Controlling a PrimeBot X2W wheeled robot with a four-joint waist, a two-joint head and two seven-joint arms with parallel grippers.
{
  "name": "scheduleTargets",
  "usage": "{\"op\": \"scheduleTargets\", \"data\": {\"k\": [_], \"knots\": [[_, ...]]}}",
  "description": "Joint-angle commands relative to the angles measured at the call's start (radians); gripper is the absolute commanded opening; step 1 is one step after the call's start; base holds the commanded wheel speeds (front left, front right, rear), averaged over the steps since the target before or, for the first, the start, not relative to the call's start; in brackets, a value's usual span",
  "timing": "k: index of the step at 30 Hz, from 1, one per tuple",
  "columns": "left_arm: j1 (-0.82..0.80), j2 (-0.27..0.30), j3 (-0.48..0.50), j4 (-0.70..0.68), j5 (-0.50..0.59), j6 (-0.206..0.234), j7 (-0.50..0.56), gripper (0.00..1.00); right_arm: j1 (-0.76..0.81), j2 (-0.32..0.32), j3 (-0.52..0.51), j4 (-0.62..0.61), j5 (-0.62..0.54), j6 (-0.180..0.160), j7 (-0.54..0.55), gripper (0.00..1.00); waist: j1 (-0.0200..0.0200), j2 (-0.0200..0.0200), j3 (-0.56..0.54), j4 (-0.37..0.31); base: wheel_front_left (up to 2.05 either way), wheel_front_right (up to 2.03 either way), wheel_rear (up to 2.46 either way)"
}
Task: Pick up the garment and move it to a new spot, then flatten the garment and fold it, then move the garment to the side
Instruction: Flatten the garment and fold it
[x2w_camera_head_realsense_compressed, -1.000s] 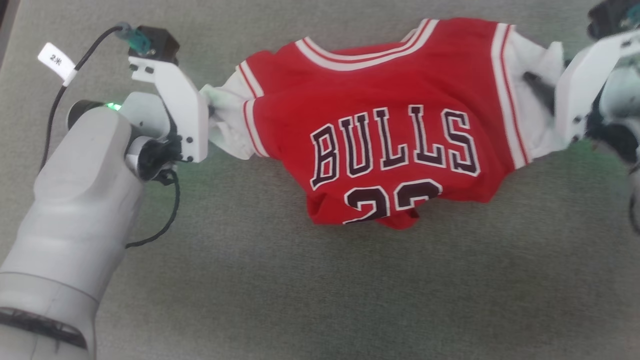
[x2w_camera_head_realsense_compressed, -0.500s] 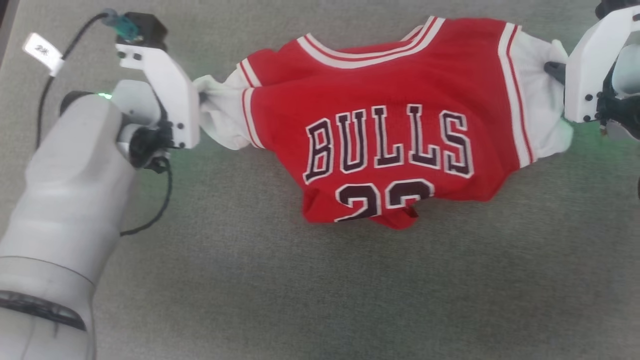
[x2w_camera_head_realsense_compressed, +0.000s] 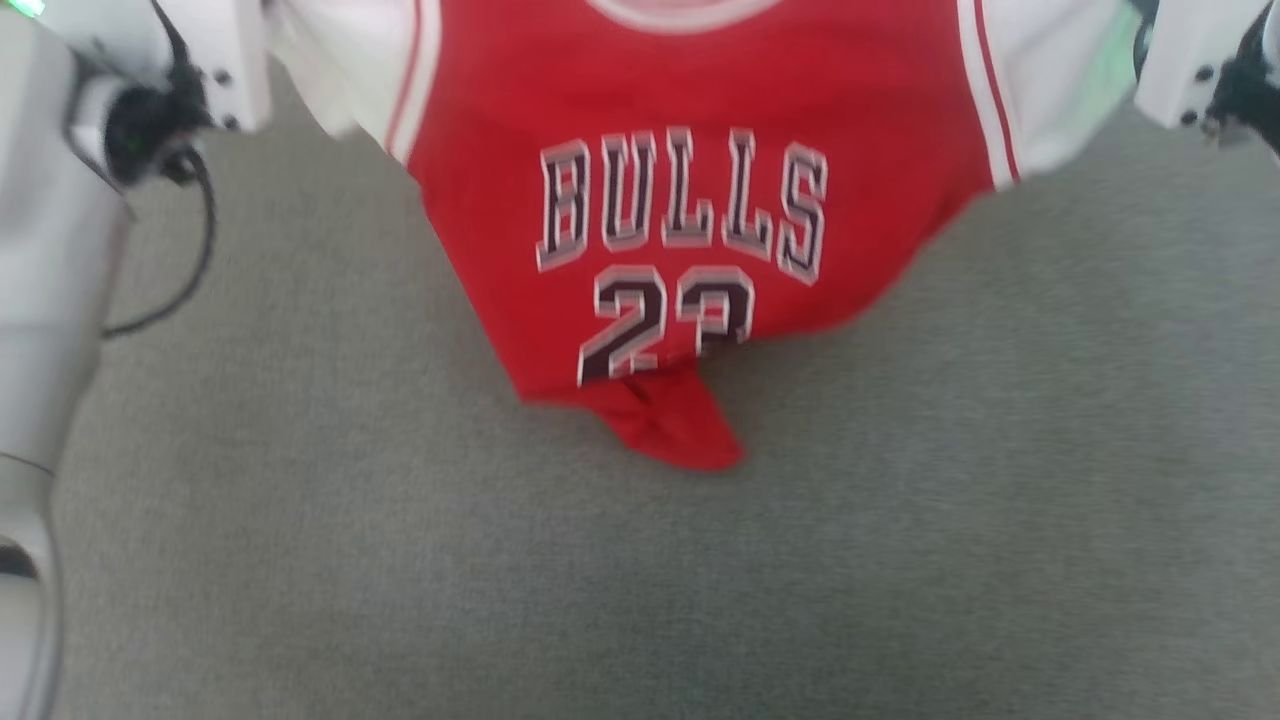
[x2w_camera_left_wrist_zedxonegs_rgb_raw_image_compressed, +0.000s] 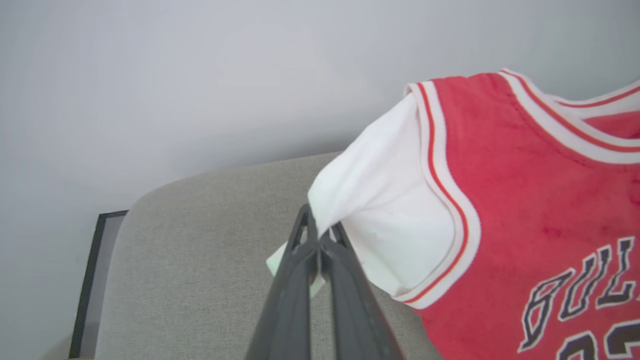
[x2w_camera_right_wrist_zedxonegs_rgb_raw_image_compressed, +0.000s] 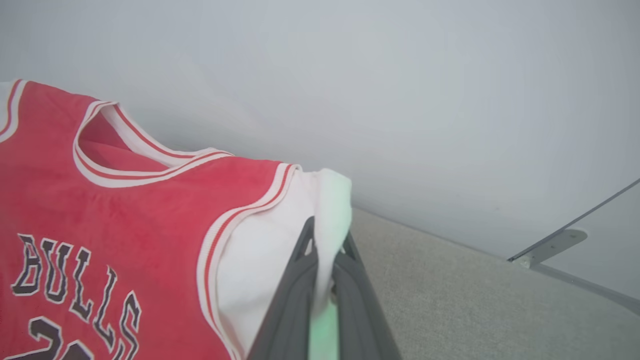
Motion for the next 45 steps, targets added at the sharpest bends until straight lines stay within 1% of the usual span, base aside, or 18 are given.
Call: {"op": "scheduleTargets", "data": {"k": [1, 2, 6, 13, 20, 24, 27, 28, 29, 32, 37, 41, 43, 45], "knots": [[-0.021, 0.012, 0.006, -0.012, 0.006, 0.007, -0.001, 0.00, -0.018, 0.005, 0.000, -0.010, 0.005, -0.001, -0.020, 0.00, 0.0000, 0.0000, -0.056, -0.040, 0.00, 0.00, 0.00], [-0.044, 0.029, 0.007, -0.031, 0.015, 0.017, -0.007, 0.00, -0.040, 0.016, 0.000, -0.015, 0.014, -0.001, -0.049, 0.00, 0.0000, 0.0000, -0.089, -0.057, 0.00, 0.00, 0.00], [-0.072, 0.053, 0.010, -0.066, 0.023, 0.028, -0.003, 0.00, -0.078, 0.034, -0.003, -0.008, 0.017, -0.001, -0.100, 0.00, 0.0000, 0.0000, -0.157, -0.085, 0.00, 0.00, 0.00], [-0.093, 0.085, 0.013, -0.128, 0.022, 0.046, 0.027, 0.00, -0.137, 0.064, -0.001, 0.026, 0.005, -0.001, -0.130, 0.00, 0.0000, 0.0000, -0.244, -0.119, 0.00, 0.00, 0.00], [-0.072, 0.108, 0.010, -0.194, 0.022, 0.065, 0.043, 0.00, -0.168, 0.090, -0.003, 0.056, 0.019, -0.001, -0.127, 0.00, 0.0000, 0.0000, -0.273, -0.136, 0.00, 0.00, 0.00], [-0.066, 0.107, 0.009, -0.224, 0.031, 0.073, 0.014, 0.00, -0.188, 0.086, 0.010, 0.073, -0.018, -0.001, -0.159, 0.00, 0.0000, 0.0000, -0.253, -0.140, 0.00, 0.00, 0.00], [-0.086, 0.098, 0.017, -0.234, 0.041, 0.074, -0.038, 0.00, -0.209, 0.083, 0.015, 0.096, -0.049, -0.001, -0.216, 0.00, 0.0000, 0.0000, -0.218, -0.142, 0.00, 0.00, 0.00], [-0.086, 0.098, 0.017, -0.234, 0.041, 0.074, -0.038, 0.00, -0.209, 0.083, 0.015, 0.096, -0.049, -0.001, -0.216, 0.00, 0.0000, 0.0000, -0.218, -0.142, 0.00, 0.00, 0.00], [-0.095, 0.092, 0.018, -0.231, 0.042, 0.074, -0.054, 0.00, -0.220, 0.082, 0.021, 0.103, -0.064, -0.001, -0.239, 0.00, 0.0000, 0.0000, -0.203, -0.143, 0.00, 0.00, 0.00], [-0.133, 0.082, 0.019, -0.214, 0.058, 0.074, -0.114, 0.00, -0.262, 0.084, 0.040, 0.139, -0.119, -0.001, -0.326, 0.00, 0.0000, 0.0000, -0.149, -0.149, 0.00, 0.00, 0.00], [-0.244, 0.063, 0.020, -0.164, 0.109, 0.077, -0.233, 0.00, -0.370, 0.094, 0.065, 0.227, -0.204, -0.001, -0.477, 0.00, 0.0000, 0.0000, -0.041, -0.153, 0.00, 0.00, 0.00], [-0.348, 0.041, 0.023, -0.122, 0.154, 0.084, -0.373, 0.00, -0.477, 0.087, 0.057, 0.304, -0.316, -0.001, -0.648, 0.00, 0.0000, 0.0000, 0.038, -0.150, 0.00, 0.00, 0.00], [-0.399, 0.033, 0.015, -0.101, 0.182, 0.080, -0.452, 0.00, -0.523, 0.091, 0.038, 0.348, -0.374, -0.001, -0.728, 0.00, 0.0000, 0.0000, 0.070, -0.146, 0.00, 0.00, 0.00], [-0.442, 0.022, 0.014, -0.081, 0.206, 0.087, -0.537, 0.00, -0.569, 0.092, 0.009, 0.379, -0.440, -0.001, -0.774, 0.00, 0.0000, 0.0000, 0.098, -0.139, 0.00, 0.00, 0.00]]}}
